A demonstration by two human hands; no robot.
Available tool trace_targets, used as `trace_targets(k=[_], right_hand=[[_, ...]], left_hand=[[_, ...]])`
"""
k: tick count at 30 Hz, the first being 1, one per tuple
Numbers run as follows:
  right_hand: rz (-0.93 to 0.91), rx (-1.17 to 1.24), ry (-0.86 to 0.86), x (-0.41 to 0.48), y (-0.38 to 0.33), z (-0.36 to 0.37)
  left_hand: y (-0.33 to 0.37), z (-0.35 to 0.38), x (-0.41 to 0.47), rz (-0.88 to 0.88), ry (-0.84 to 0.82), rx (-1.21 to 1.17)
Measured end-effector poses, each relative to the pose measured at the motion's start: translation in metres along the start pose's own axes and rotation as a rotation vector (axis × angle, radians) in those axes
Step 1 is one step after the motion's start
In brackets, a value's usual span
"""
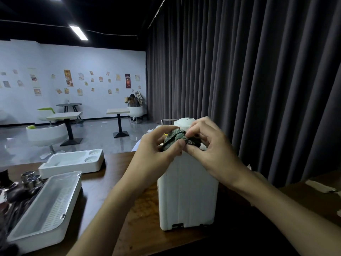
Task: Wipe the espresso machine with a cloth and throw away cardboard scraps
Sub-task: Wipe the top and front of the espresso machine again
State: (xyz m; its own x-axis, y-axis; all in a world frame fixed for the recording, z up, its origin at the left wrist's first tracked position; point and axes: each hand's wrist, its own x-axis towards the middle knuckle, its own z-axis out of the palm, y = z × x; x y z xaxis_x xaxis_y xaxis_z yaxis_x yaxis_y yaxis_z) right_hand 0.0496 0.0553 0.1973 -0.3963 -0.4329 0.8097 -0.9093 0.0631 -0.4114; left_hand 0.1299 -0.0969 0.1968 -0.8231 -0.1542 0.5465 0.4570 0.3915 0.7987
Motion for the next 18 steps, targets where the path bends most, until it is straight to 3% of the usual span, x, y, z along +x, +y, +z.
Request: trace_targets(k=[4, 8, 10, 12, 15, 18], right_hand=[[-0.009, -0.185, -0.155, 0.0, 0.011, -0.007], [0.128, -0.248, -0.136, -0.004, 0.036, -0.025], [0.189, -0.247, -0.254, -0.006, 0.045, -0.029], [0.233, -0.243, -0.313, -0.009, 0.052, -0.03], [0.241, -0.239, -0.304, -0.01, 0.06, -0.033], [0.247, -0.232, -0.299, -0.01, 0.065, -0.034]], left_hand=[[-0.006, -0.006, 0.007, -0.019, 0.231, 0.018], [-0.02, -0.022, 0.037, 0.086, 0.473, 0.354], [-0.029, -0.022, 0.053, 0.091, 0.412, 0.559], [-0.04, -0.019, 0.063, 0.043, 0.251, 0.645], [-0.044, -0.018, 0.066, -0.13, 0.017, 0.41], [-0.039, -0.023, 0.066, -0.267, -0.057, 0.105]])
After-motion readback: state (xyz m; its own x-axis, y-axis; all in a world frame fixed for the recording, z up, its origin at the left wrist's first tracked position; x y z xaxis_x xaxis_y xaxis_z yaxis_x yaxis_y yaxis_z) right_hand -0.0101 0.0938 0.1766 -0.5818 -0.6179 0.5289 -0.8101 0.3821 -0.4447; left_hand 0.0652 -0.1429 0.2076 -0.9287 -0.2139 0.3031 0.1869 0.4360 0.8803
